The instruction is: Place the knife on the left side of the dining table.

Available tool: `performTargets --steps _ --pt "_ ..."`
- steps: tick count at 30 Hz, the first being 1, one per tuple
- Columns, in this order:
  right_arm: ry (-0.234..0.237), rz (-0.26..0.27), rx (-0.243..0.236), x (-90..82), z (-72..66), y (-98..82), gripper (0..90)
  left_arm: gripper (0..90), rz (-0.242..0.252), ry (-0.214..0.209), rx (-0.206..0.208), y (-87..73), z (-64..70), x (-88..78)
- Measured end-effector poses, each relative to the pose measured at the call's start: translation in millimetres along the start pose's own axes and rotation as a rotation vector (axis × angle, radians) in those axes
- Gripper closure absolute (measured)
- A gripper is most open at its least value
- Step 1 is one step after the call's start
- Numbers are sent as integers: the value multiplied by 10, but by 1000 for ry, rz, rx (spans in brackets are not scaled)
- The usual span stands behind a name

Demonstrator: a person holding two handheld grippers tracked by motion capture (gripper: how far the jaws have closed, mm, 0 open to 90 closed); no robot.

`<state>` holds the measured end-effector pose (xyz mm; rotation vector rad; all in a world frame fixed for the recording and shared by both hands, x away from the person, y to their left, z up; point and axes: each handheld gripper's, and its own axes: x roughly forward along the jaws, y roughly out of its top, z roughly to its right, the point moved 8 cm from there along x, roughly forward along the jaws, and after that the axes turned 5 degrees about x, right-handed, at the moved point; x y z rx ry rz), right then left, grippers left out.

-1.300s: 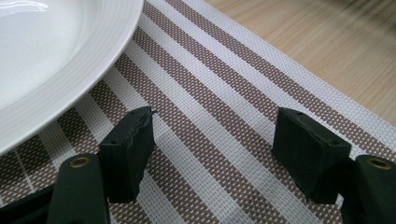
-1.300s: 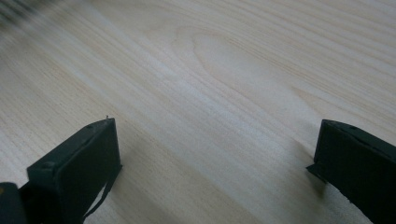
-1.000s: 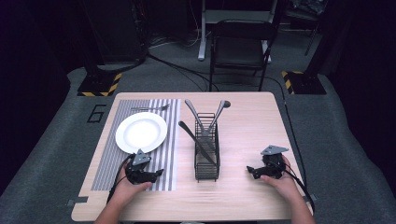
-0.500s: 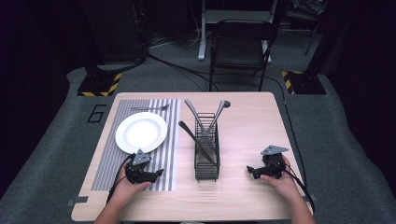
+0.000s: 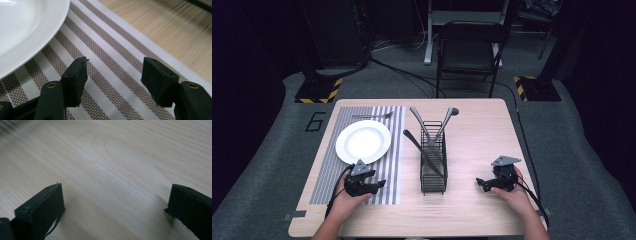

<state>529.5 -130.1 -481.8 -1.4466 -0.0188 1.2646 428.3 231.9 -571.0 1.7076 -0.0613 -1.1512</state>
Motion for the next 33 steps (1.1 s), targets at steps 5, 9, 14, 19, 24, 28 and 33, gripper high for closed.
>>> performTargets --steps 5,9,14,19,24,28,33 --pt "1 0 0 0 -1 0 0 410 18 -6 -25 93 41 -83" --pt "3 -2 8 -1 -7 3 0 443 14 -16 -54 145 50 -134" --pt "4 -2 8 -1 -7 3 0 443 17 -20 -54 213 82 -167" --pt "3 -2 8 -1 -7 3 0 450 37 -18 -57 315 113 -215" --pt "4 -2 8 -1 -7 3 0 465 35 -21 -92 382 120 -245" --pt "3 -2 8 -1 -7 3 0 493 51 -24 -121 474 112 -278" --pt "4 -2 8 -1 -7 3 0 504 53 -19 -125 580 117 -300"
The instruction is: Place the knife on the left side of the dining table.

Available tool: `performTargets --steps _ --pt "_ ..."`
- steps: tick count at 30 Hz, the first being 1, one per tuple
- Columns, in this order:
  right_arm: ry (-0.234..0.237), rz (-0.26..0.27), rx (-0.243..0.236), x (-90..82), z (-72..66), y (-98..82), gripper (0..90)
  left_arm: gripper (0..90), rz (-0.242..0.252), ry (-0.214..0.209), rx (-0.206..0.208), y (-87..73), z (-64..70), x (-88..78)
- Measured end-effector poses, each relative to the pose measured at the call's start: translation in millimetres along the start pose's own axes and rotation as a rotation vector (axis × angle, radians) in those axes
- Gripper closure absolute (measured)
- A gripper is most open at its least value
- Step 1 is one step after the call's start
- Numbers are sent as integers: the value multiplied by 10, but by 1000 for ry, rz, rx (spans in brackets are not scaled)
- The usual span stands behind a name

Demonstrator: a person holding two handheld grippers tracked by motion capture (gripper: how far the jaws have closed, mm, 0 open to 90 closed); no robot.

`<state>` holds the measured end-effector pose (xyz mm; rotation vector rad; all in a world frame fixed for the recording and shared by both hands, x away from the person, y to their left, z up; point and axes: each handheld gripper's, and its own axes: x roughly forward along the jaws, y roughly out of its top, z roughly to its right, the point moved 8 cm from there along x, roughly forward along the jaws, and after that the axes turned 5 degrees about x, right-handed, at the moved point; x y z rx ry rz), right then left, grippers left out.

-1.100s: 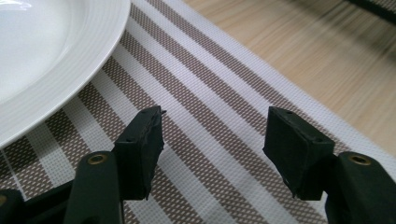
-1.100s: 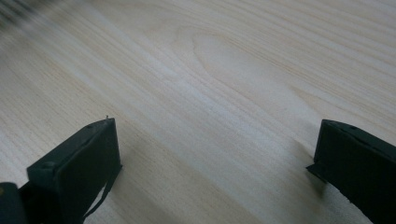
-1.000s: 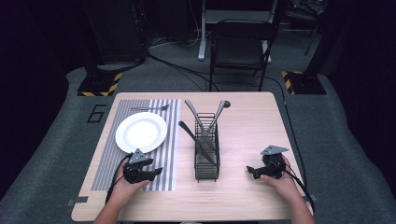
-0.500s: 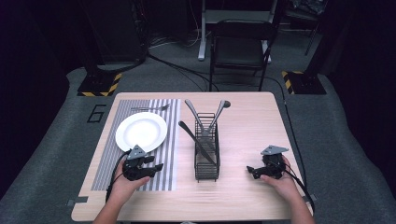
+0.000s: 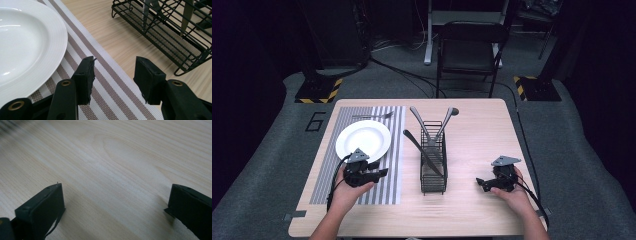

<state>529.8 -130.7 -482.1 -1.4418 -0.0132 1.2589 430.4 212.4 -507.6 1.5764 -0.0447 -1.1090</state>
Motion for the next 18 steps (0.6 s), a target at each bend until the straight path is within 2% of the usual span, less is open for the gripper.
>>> performTargets --steps 3,18 --pt "0 0 0 0 0 0 0 514 -14 -7 10 42 12 -10" --pt "0 0 0 0 0 0 0 534 12 -27 -7 339 76 -49"
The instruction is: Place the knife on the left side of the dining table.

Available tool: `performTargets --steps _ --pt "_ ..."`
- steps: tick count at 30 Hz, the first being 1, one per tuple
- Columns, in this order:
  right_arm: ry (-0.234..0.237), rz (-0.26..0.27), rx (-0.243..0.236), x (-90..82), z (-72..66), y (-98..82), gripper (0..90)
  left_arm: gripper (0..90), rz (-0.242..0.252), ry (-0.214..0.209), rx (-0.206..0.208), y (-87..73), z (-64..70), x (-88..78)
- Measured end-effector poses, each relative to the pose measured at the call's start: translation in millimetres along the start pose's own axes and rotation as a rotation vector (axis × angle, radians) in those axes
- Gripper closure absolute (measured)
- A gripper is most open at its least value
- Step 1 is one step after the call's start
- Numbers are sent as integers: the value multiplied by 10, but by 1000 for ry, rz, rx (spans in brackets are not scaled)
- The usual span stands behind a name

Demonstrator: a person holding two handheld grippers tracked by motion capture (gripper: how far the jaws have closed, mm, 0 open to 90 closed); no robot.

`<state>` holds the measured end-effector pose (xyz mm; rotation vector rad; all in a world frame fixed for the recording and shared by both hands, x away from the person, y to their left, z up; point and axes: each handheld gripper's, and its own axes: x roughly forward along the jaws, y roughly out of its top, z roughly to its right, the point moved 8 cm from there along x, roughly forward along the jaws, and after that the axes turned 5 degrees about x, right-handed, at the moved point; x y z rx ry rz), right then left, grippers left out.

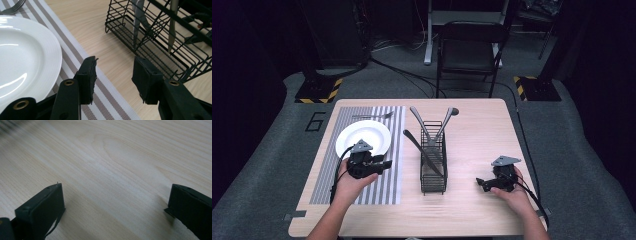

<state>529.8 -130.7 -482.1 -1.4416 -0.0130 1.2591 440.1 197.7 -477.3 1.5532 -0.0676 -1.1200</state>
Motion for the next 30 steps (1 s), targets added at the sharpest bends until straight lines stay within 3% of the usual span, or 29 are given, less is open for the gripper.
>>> performTargets --steps 8,12,18,30 --pt "0 0 0 0 0 0 0 535 16 -3 -8 165 45 -13" --pt "0 0 0 0 0 0 0 543 30 -22 -33 264 99 -10" --pt "0 0 0 0 0 0 0 544 46 -44 -4 414 180 -18" --pt "0 0 0 0 0 0 0 538 89 -48 23 735 279 -62"
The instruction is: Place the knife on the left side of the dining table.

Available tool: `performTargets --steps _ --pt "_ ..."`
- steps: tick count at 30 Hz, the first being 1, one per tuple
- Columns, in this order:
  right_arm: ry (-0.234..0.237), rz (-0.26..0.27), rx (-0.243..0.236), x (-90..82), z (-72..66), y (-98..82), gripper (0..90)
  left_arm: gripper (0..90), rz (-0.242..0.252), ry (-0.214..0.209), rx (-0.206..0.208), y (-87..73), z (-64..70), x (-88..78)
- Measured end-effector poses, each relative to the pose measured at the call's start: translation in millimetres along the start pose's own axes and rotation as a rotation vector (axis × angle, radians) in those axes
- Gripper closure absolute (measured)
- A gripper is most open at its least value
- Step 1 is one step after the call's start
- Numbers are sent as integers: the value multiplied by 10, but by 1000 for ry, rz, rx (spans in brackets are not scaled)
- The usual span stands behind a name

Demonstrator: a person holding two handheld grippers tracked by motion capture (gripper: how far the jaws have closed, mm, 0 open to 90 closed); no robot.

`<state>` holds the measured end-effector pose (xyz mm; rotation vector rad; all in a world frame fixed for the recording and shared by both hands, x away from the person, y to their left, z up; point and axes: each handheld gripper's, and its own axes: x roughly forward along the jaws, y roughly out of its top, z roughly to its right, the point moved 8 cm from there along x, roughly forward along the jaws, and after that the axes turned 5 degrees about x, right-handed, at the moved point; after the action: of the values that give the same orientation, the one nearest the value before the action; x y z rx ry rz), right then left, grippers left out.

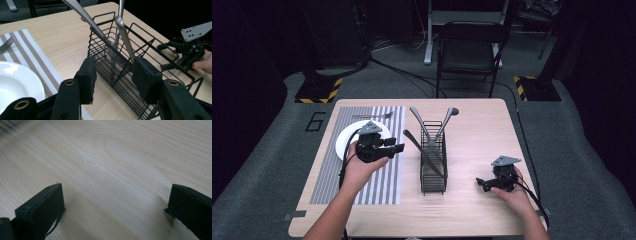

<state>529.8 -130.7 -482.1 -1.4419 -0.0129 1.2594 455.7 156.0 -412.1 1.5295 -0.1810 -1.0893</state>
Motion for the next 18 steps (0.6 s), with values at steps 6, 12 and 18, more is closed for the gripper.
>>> performTargets --steps 6,12,18 --pt "-1 -5 3 -4 -1 -4 0 536 -7 -10 19 109 55 80" --pt "-1 -5 4 -4 -1 -4 0 534 4 -11 13 194 54 128" --pt "-1 -4 2 -3 -1 -3 0 532 3 -17 14 250 53 187"
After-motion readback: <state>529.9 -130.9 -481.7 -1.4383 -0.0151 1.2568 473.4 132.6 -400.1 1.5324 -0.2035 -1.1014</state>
